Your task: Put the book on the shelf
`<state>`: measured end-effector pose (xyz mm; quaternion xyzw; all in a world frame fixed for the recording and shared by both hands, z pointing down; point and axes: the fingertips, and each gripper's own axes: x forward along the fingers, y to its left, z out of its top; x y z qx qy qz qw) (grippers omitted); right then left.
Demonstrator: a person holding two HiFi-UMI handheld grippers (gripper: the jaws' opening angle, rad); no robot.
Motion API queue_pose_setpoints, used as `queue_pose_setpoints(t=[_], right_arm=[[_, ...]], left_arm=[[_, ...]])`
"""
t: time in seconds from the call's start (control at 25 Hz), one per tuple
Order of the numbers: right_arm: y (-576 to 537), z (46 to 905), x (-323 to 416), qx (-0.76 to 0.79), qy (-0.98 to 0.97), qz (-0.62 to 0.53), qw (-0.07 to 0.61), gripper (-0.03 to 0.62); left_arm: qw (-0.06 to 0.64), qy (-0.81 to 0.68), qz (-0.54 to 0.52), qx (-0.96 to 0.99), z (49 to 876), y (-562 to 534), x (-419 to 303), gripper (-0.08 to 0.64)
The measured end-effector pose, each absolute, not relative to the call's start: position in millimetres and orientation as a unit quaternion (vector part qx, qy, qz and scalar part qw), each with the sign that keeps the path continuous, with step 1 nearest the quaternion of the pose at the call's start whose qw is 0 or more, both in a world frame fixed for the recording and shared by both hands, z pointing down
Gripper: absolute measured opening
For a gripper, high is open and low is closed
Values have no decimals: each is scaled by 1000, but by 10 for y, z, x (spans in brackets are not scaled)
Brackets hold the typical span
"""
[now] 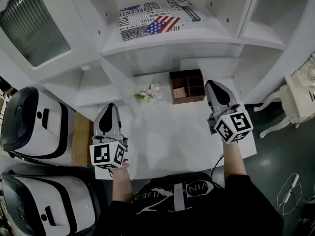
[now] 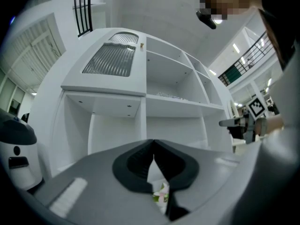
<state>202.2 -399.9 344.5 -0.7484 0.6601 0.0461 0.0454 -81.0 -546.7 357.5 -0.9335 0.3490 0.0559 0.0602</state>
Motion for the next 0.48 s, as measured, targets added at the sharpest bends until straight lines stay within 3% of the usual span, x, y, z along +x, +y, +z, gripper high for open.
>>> queue_pose_setpoints(t=[0.48], right_arm=[[-4059,3405,1971,-739,669,55,55,8]], left_arm=[[59,349,62,-933,3540,-5503,-764,0]])
